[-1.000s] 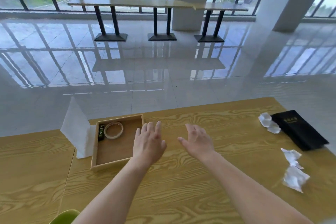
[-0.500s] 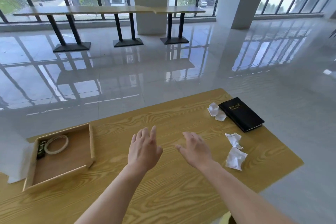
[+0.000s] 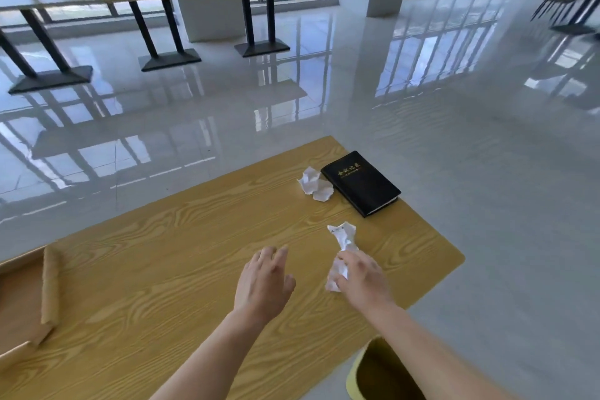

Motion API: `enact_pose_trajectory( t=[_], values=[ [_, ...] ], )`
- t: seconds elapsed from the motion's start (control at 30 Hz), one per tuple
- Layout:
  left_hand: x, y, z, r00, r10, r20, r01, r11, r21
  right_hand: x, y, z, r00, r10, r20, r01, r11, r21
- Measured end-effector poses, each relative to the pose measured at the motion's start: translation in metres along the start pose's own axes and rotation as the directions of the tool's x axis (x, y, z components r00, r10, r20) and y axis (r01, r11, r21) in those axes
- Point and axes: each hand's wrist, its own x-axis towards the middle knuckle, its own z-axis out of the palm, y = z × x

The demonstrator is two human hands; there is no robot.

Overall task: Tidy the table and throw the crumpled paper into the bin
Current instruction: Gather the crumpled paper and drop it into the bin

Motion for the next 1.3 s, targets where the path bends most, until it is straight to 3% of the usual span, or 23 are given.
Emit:
enact_pose_trajectory(
  t=[0.23, 0.47, 0.57, 0.67, 0.77, 0.97, 1.3],
  values=[
    [0.070, 0.033, 0.024, 0.990, 0.136, 0.019, -0.135, 0.988, -0.070, 0.016, 0.023, 0.015, 0.997, 0.079, 0.016, -0.078, 0.996, -0.042],
    [0.151, 0.051, 0.062, 0.970, 0.227, 0.087, -0.215, 0.969, -0.123, 0.036, 0.030, 0.045, 0.993, 0.011, 0.119, 0.010, 0.985, -0.172],
    [0.173, 0.049, 0.081, 0.947, 0.268, 0.180, -0.246, 0.960, -0.132, 0.035, 0.036, 0.060, 0.981, 0.023, 0.190, 0.029, 0.964, -0.264],
    [0.185, 0.046, 0.095, 0.911, 0.330, 0.247, -0.322, 0.944, -0.072, 0.029, 0.036, 0.068, 0.992, -0.004, 0.123, 0.045, 0.943, -0.329],
    [0.191, 0.044, 0.103, 0.902, 0.382, 0.203, -0.401, 0.914, 0.059, 0.025, 0.036, 0.070, 0.997, -0.041, 0.064, 0.061, 0.935, -0.349],
    [0.178, 0.034, 0.098, 0.965, 0.254, 0.072, -0.249, 0.966, -0.076, 0.019, 0.048, 0.061, 0.997, -0.066, -0.034, 0.058, 0.978, -0.199],
    [0.139, 0.052, 0.073, 0.988, 0.152, -0.023, -0.153, 0.963, -0.223, -0.011, 0.074, 0.010, 0.966, -0.002, -0.257, -0.002, 1.000, -0.015]
  ],
)
